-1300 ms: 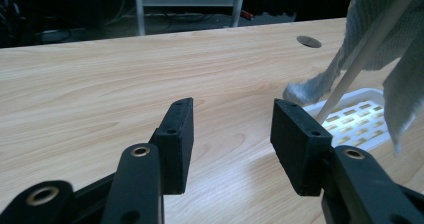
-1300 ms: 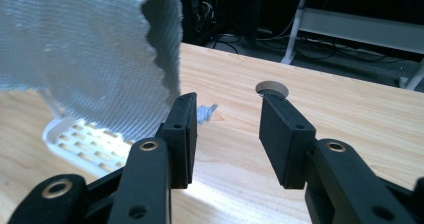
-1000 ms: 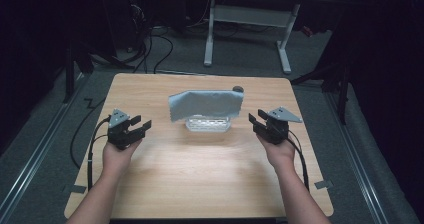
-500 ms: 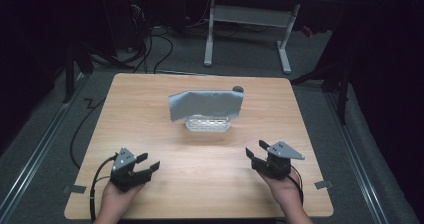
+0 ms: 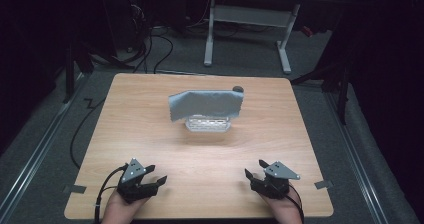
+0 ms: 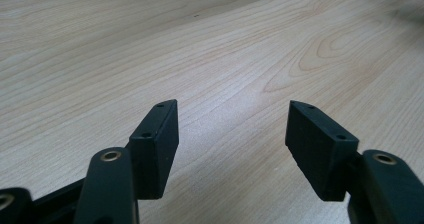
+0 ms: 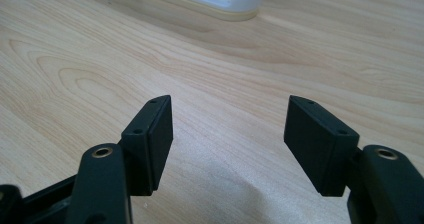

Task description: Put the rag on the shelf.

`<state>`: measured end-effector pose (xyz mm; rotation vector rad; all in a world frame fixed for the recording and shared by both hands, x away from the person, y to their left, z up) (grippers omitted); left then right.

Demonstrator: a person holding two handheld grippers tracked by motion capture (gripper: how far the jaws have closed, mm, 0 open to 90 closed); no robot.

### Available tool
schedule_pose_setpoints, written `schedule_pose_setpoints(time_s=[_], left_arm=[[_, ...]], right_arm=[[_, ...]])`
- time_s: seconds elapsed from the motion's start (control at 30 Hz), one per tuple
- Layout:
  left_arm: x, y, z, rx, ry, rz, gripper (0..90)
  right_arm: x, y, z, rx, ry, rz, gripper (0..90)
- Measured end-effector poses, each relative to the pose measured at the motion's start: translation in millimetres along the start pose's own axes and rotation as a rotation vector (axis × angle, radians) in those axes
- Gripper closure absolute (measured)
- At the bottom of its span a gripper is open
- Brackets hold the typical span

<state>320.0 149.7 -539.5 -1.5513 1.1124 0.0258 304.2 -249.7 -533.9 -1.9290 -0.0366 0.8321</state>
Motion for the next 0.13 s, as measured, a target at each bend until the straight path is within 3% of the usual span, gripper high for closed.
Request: schedule_pose_setpoints(time_s=[0.13], left_arm=[[-2.2,-0.9,2.4,-0.012,-0.001,-0.008,38.4]], right_arm=[[-2.8,2.1,-2.4,0.010,0.004,-0.007,36.4]])
Point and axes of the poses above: each handheld gripper's, and its own axes: x roughly forward along the jaws, y roughly out of its underside, z roughly to its left, the point moved 3 cm from there along x, roughly forward along the jaws, and after that the axes turned 15 degrees about -x, right-handed, at the moved point
